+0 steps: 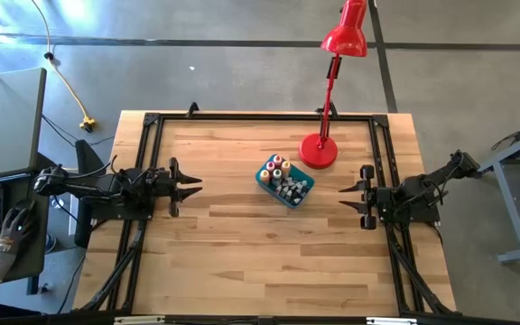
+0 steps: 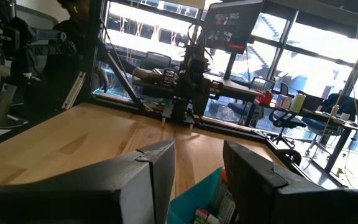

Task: Pick & Place food coloring
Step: Return to home position

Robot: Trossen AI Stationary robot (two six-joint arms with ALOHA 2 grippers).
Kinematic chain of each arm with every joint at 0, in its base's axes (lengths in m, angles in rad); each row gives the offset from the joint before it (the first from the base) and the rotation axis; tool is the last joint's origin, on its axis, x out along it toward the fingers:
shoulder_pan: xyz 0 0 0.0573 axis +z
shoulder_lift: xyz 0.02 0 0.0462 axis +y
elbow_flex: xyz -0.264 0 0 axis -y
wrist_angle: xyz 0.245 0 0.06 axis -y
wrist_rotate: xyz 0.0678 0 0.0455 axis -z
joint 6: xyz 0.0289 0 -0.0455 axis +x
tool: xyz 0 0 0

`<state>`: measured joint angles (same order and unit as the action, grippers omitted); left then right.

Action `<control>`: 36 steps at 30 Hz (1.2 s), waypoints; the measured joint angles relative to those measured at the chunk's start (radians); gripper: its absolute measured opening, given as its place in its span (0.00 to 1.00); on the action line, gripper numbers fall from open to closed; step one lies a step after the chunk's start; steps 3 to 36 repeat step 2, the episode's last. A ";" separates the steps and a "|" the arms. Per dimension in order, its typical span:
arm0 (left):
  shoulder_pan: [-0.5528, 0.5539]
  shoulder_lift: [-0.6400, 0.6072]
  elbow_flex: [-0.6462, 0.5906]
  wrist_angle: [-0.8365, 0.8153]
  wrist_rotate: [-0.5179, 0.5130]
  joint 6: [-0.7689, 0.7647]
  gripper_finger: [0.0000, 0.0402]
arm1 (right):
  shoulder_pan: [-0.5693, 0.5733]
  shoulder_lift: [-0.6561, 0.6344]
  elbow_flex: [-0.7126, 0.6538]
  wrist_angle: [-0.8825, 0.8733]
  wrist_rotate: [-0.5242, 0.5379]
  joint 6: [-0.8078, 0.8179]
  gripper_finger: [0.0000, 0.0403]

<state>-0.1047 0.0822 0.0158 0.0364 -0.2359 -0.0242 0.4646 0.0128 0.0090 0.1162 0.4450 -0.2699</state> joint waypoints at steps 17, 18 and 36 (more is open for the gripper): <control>0.000 0.000 0.000 0.000 0.000 0.000 0.27 | 0.000 0.000 0.000 0.000 0.000 0.000 0.32; 0.000 0.000 0.000 0.000 0.000 0.000 0.27 | 0.000 0.000 0.000 0.000 0.000 0.000 0.32; 0.000 0.000 0.000 0.000 0.000 0.000 0.27 | 0.000 0.000 0.000 0.000 0.000 0.000 0.32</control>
